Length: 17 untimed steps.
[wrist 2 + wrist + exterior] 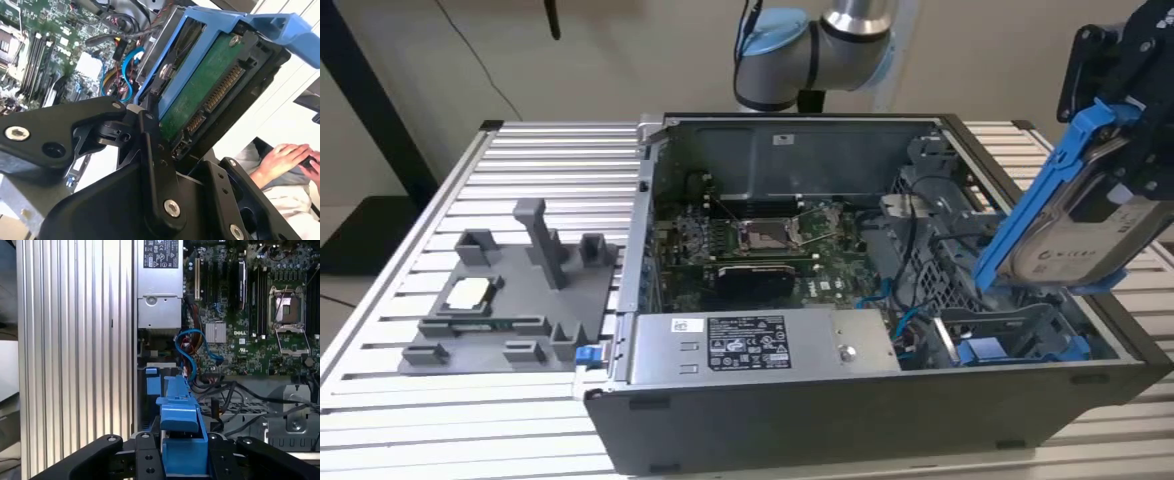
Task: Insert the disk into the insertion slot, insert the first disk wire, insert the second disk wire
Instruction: 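Insert the disk into the insertion slot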
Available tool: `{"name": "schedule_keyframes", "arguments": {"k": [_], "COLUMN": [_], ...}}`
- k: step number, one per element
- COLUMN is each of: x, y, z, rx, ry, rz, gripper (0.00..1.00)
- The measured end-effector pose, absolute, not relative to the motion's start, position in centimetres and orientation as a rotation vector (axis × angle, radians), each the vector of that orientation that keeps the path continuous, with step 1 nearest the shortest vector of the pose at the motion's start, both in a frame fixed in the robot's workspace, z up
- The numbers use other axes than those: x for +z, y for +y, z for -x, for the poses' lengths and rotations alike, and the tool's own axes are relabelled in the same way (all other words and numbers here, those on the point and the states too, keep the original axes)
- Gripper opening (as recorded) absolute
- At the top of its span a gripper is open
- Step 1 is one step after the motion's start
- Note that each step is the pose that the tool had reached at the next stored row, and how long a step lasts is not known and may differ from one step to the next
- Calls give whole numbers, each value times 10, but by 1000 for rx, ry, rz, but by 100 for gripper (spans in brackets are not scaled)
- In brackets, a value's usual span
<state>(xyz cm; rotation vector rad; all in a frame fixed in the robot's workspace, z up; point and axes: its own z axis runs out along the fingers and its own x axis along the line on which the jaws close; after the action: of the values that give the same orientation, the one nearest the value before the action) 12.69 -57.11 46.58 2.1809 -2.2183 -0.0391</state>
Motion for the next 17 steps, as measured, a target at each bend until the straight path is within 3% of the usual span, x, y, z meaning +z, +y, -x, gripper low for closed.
{"name": "schedule_keyframes", "arguments": {"k": [17], "x": [436], "y": [-571], "z": [-125], "rx": [-32], "ry": [-2216], "rz": [-2179], "gripper": [33]}}
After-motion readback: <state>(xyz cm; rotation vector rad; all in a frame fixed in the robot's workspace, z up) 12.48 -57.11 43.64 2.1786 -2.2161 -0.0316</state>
